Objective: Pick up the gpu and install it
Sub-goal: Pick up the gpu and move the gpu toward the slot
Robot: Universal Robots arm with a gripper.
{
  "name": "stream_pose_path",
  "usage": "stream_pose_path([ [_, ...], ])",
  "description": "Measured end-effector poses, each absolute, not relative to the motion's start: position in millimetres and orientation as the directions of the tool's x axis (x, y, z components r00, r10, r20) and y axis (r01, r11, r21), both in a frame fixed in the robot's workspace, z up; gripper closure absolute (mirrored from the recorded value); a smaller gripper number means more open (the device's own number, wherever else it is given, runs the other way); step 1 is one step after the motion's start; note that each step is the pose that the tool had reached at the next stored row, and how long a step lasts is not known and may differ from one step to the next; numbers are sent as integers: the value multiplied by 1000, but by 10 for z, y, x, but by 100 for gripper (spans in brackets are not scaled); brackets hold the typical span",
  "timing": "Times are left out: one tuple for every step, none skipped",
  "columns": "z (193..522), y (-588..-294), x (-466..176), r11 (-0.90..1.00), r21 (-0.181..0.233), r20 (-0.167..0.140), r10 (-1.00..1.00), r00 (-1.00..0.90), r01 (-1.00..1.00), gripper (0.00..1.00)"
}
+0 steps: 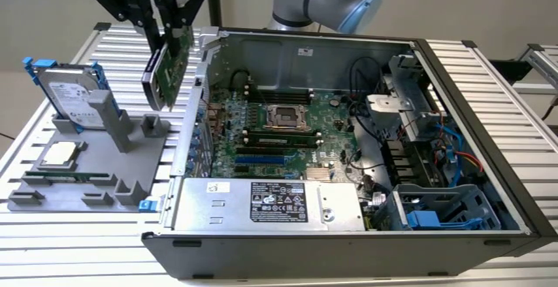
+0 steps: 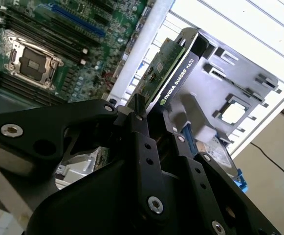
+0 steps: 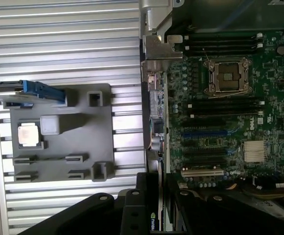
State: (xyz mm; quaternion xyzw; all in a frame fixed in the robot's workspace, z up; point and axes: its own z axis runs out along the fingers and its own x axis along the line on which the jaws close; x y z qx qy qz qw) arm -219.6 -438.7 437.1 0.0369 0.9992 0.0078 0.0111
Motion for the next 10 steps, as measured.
stream_pose_path([
  [4371,-4387,-2182,997,16,-22,74,-997,74,100],
  [4371,-4387,-2167,997,16,-22,74,-997,74,100],
  [4371,-4387,-2152,997,16,-22,74,-997,74,100],
  [4371,-4387,-2136,997,16,-22,74,-997,74,100],
  [4371,-4387,-2121,997,16,-22,74,-997,74,100],
  [4371,-4387,-2107,997,16,-22,74,-997,74,100],
  [4371,-4387,-2091,997,16,-22,74,-997,74,100],
  [4371,-4387,-2075,997,16,-22,74,-997,74,100],
  [4371,-4387,-2059,997,16,-22,74,-997,74,100],
  [4371,-4387,-2044,997,16,-22,74,-997,74,100],
])
